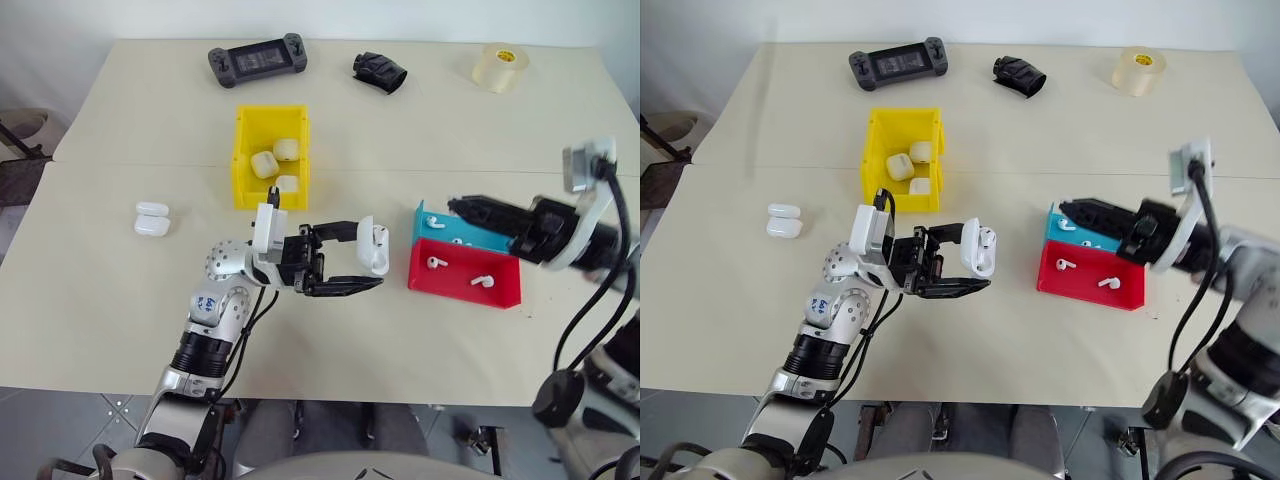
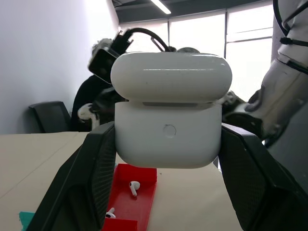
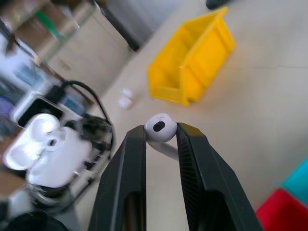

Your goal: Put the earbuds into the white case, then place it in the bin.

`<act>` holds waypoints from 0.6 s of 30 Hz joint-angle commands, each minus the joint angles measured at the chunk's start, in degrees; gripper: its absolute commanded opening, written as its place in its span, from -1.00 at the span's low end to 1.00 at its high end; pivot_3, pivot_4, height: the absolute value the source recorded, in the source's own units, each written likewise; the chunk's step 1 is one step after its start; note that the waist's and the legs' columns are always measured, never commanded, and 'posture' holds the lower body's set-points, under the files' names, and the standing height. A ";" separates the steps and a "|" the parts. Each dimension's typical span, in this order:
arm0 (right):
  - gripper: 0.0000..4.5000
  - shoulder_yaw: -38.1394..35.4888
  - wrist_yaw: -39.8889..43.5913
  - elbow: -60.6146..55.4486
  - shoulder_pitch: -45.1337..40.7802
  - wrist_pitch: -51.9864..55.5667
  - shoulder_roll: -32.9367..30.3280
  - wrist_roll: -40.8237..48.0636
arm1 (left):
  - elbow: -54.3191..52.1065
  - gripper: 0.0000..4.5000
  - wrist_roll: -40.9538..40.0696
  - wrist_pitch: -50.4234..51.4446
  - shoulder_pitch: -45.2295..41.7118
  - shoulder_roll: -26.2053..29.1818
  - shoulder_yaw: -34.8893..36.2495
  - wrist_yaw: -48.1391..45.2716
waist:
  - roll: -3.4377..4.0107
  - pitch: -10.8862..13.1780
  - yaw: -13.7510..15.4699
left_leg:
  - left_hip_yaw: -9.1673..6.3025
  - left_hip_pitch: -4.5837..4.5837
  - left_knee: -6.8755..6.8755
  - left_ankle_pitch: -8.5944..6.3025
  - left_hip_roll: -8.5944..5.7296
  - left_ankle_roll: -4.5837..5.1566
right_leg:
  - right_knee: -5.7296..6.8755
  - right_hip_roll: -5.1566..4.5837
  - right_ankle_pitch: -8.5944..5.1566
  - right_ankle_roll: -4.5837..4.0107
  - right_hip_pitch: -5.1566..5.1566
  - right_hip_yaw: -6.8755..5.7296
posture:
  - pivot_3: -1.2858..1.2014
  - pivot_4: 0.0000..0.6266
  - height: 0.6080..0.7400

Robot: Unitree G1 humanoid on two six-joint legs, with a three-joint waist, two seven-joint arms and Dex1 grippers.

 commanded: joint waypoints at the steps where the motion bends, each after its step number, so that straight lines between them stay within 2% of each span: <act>1: -0.76 -7.58 -14.10 -5.34 0.14 0.28 6.52 15.91 | 1.17 0.24 1.05 -1.93 -1.86 -0.81 0.25 -0.42 | 0.01 0.00 -0.14 | 0.01 0.00 0.01 0.00 -0.06 0.00 | 0.07 0.00 0.00 0.00 -0.03 0.01 | 0.03 -0.52 1.00; 4: -0.76 -1.24 -35.80 -6.83 9.47 -15.89 8.60 41.53 | 2.61 0.24 1.57 -2.42 -2.74 -1.23 0.41 -0.62 | 0.00 0.00 -0.11 | 0.00 0.13 -0.06 0.01 -0.05 -0.01 | 0.30 0.02 -0.01 -0.01 -0.07 0.08 | 0.03 -0.52 1.00; 7: -0.76 7.93 -47.89 -10.66 18.17 -29.80 3.99 57.36 | 3.69 0.24 2.55 -3.19 -3.28 -1.48 0.33 -0.51 | 0.00 0.01 -0.34 | 0.05 0.18 -0.11 0.00 0.04 -0.01 | 0.33 -0.02 -0.03 -0.04 -0.06 0.09 | 0.03 -0.52 1.00; 12: -0.76 17.94 -50.21 -17.13 25.56 -44.56 -0.34 60.68 | 4.93 0.24 3.84 -4.07 -3.99 -1.96 0.18 -0.04 | -0.06 0.01 -0.47 | 0.16 0.25 -0.06 -0.01 -0.14 0.08 | 0.21 0.06 -0.02 -0.01 0.04 0.18 | 0.03 -0.52 1.00; 18: -0.76 25.61 -48.96 -20.62 30.18 -53.42 -5.29 60.68 | 5.32 0.24 4.55 -4.18 -4.74 -2.99 0.11 0.45 | -0.07 0.01 -0.30 | 0.16 0.23 -0.06 -0.02 -0.06 0.11 | 0.18 0.04 -0.02 -0.01 0.03 0.22 | 0.03 -0.52 1.00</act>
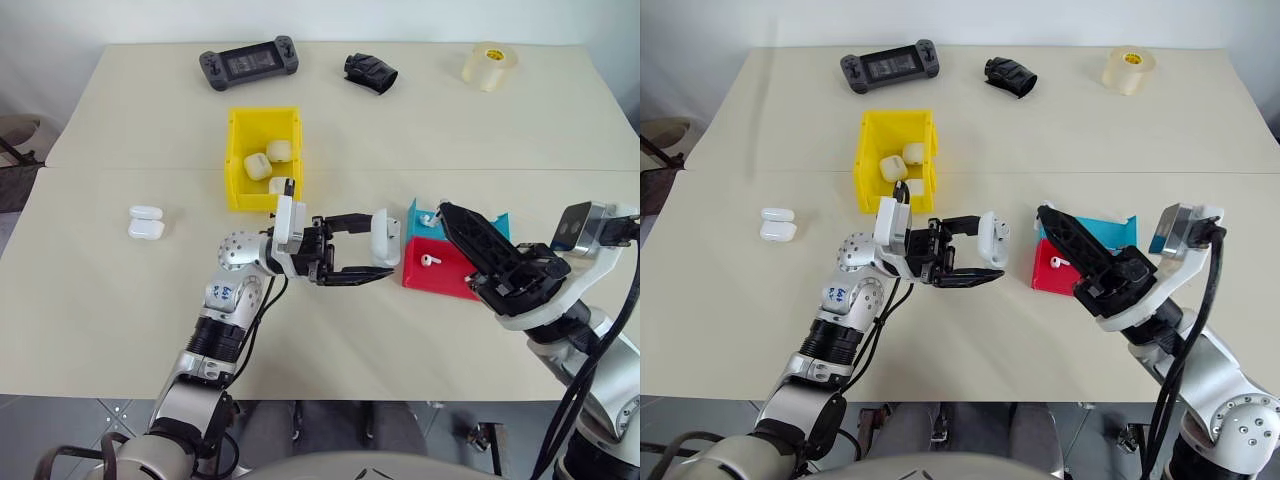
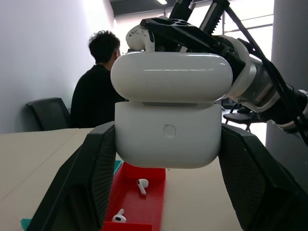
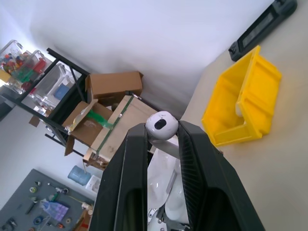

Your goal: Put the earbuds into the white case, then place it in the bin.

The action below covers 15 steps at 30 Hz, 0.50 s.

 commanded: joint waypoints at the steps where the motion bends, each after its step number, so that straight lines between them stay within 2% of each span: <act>1: -0.76 3.56 0.84 -4.35 2.00 -6.53 -2.15 1.53 | -0.61 0.24 0.25 -0.83 -1.34 -0.80 0.21 0.75 | 0.00 0.00 0.13 | 0.00 0.00 0.00 0.00 0.04 0.00 | -0.02 0.00 0.00 0.00 0.00 0.00 | 0.03 -0.52 1.00; 7: -0.76 7.71 2.01 -5.32 5.70 -10.04 -5.79 1.53 | -0.64 0.24 0.50 -1.30 -1.46 -1.54 0.34 1.65 | -0.02 0.01 0.28 | -0.04 -0.04 0.00 0.00 0.13 0.04 | -0.25 -0.01 0.01 0.02 0.10 -0.06 | 0.03 -0.52 1.00; 15: -0.76 10.42 2.43 -5.23 5.95 -12.94 -7.55 1.53 | -1.34 0.24 0.55 -1.29 -0.69 -2.11 0.16 1.92 | -0.03 0.01 0.31 | -0.03 -0.04 0.00 0.00 0.17 0.04 | -0.31 0.01 0.01 0.02 0.11 -0.08 | 0.03 -0.52 1.00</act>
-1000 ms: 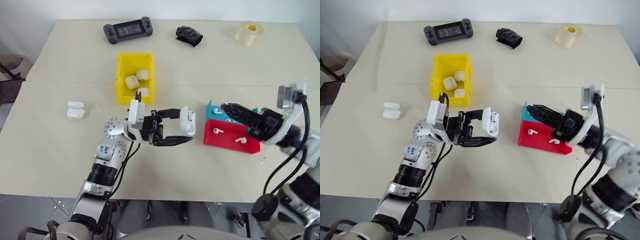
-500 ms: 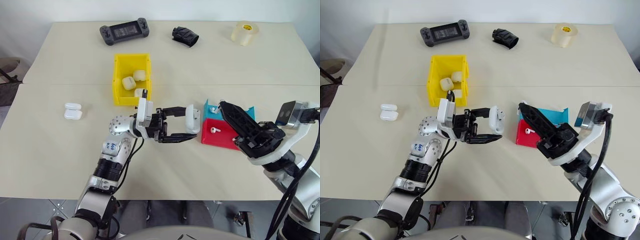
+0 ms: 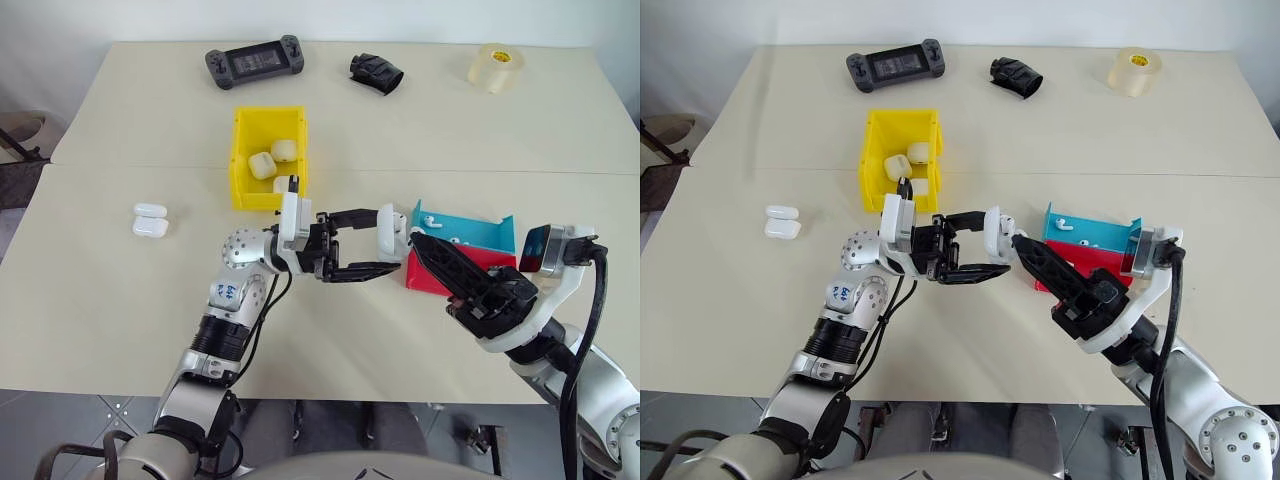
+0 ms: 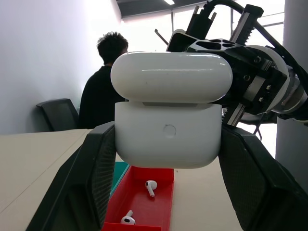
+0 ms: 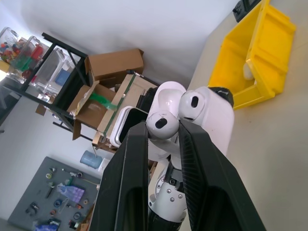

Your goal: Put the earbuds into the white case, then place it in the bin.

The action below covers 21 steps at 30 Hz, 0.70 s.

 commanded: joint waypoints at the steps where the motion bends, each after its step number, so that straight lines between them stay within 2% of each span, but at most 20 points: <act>1: -0.76 0.86 -0.53 -2.83 -0.55 -4.06 -0.12 1.52 | -1.46 0.24 -0.38 -0.84 -0.38 -0.71 0.13 0.41 | 0.00 0.00 0.03 | -0.01 0.00 0.00 0.00 0.00 0.00 | 0.00 0.00 0.00 0.00 0.00 -0.01 | 0.03 -0.52 1.00; 13: -0.76 3.89 -3.45 -1.67 -2.08 -5.16 -0.33 1.52 | -1.55 0.24 -0.76 -1.26 -0.23 -2.13 0.41 1.15 | 0.00 0.00 0.05 | -0.03 -0.01 0.00 0.00 0.01 0.00 | -0.04 -0.01 0.00 0.00 0.02 -0.04 | 0.03 -0.52 1.00; 21: -0.76 1.76 -3.22 -0.26 0.40 -3.34 -3.83 1.52 | -1.12 0.24 -1.91 -0.94 -0.93 -2.71 1.98 2.12 | -0.01 0.01 0.07 | -0.02 -0.02 0.00 0.00 0.01 0.00 | -0.06 0.00 0.00 0.00 0.02 -0.04 | 0.03 -0.52 1.00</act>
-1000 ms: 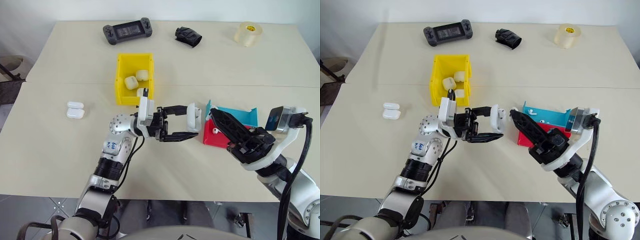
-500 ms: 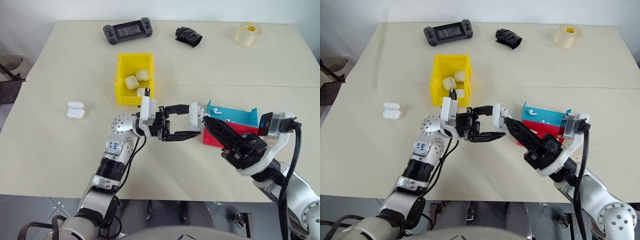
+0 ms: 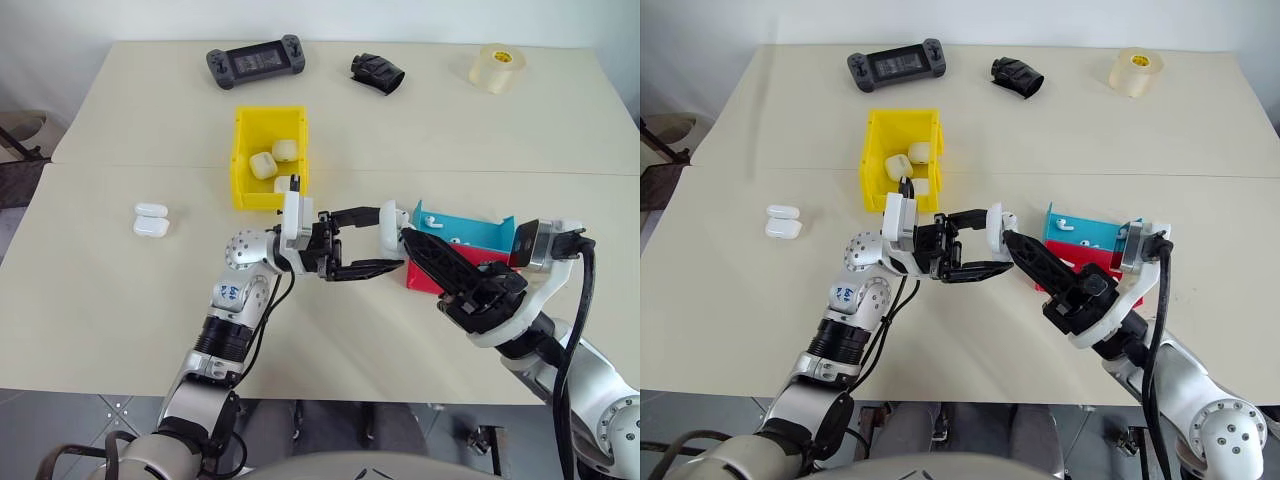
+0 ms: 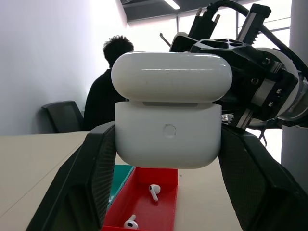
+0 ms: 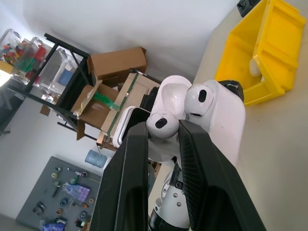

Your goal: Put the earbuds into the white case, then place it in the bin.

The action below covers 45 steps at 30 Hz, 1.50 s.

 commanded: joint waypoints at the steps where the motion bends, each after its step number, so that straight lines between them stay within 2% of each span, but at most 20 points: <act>1: -0.76 -1.59 -0.99 0.02 1.97 -0.50 -2.38 0.98 | -1.22 0.24 -2.03 -0.97 -1.21 -1.32 1.77 1.09 | 0.00 0.00 0.03 | 0.00 0.00 0.00 0.00 0.00 0.00 | 0.00 0.00 0.00 0.00 0.00 -0.01 | 0.03 -0.52 1.00; 9: -0.76 -2.17 1.46 1.38 2.03 0.43 -5.05 0.98 | -0.92 0.24 -2.32 -1.16 -1.50 -1.73 2.35 1.45 | -0.02 0.01 0.03 | 0.00 -0.01 0.00 0.00 0.01 0.00 | -0.04 0.00 0.00 0.00 0.02 -0.03 | 0.03 -0.52 1.00; 17: -0.76 -0.94 2.51 2.10 0.36 0.43 -5.18 0.98 | -1.69 0.24 -2.27 -1.17 -0.85 -1.73 2.22 0.84 | -0.02 0.01 0.03 | 0.00 -0.01 0.00 0.00 0.01 0.00 | -0.06 0.00 0.00 0.00 0.02 -0.03 | 0.03 -0.52 1.00; 19: -0.45 -0.57 1.85 2.60 -0.37 0.39 -5.26 0.98 | -1.99 0.24 -2.30 -1.23 -0.59 -1.62 2.01 0.22 | -0.03 0.02 0.03 | 0.00 -0.01 0.00 0.00 0.01 0.00 | -0.06 0.00 0.00 0.00 0.02 -0.04 | 0.03 -0.52 1.00; 21: -0.23 -0.40 1.86 2.79 -0.78 0.57 -5.36 0.98 | -2.31 0.24 -2.45 -1.01 -0.34 -1.58 1.87 -0.39 | -0.03 0.02 0.05 | 0.00 -0.01 0.00 0.00 0.02 0.00 | -0.06 0.00 0.00 0.00 0.02 -0.04 | 0.03 -0.52 1.00; 29: 0.97 -0.71 1.86 3.08 -1.11 1.27 -6.04 0.98 | -3.13 0.24 -2.84 -0.08 0.39 -1.17 1.33 -1.94 | -0.03 0.02 0.05 | -0.01 -0.03 0.00 0.00 0.02 0.00 | -0.10 0.00 0.00 0.00 0.03 -0.07 | 0.03 -0.52 1.00; 36: 0.99 -1.96 1.33 4.21 -0.62 1.31 -7.32 -0.23 | -1.40 0.24 -0.66 -2.31 0.00 -0.85 1.93 -0.25 | -0.03 0.02 0.07 | -0.01 -0.04 0.00 0.00 0.02 0.00 | -0.13 0.00 0.00 0.00 0.04 -0.07 | 0.03 -0.52 1.00; 41: 0.99 -8.54 9.46 5.32 1.21 2.33 -9.93 -7.53 | -4.22 0.24 -3.70 0.48 2.60 0.81 2.30 -1.71 | -0.03 0.02 0.07 | 0.00 -0.05 0.00 0.00 0.01 0.01 | -0.17 0.00 0.00 0.00 0.06 -0.09 | 0.03 -0.52 1.00; 45: 0.99 -15.24 20.84 5.83 5.78 4.91 -15.05 -17.92 | -6.94 0.24 -5.15 2.01 5.29 2.70 2.17 -3.62 | -0.03 0.02 0.15 | -0.02 -0.07 -0.03 -0.01 0.03 0.02 | -0.20 0.00 0.00 0.00 0.06 -0.12 | 0.03 -0.52 1.00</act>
